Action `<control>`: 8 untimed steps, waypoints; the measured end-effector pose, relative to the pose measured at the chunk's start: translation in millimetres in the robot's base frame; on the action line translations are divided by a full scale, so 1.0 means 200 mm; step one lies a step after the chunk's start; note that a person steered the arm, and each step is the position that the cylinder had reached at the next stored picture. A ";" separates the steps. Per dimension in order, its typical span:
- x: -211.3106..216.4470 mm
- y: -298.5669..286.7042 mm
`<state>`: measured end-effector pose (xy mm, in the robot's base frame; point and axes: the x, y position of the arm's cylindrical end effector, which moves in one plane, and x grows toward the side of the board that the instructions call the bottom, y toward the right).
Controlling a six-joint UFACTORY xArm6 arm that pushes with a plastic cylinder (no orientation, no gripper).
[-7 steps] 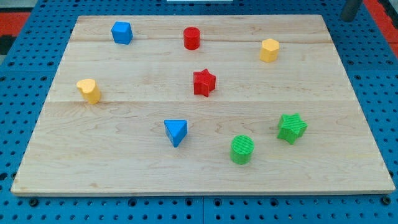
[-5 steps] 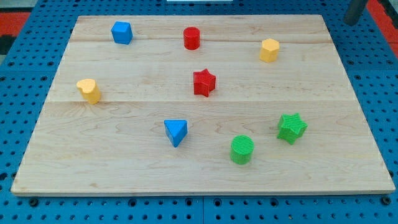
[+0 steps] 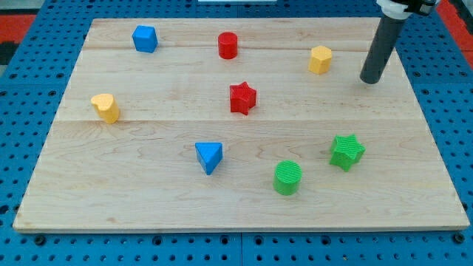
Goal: Move the blue cube into the red star
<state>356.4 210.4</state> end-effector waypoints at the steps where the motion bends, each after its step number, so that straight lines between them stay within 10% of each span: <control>1: -0.20 -0.03; 8: -0.72 -1.60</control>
<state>212.9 -109.3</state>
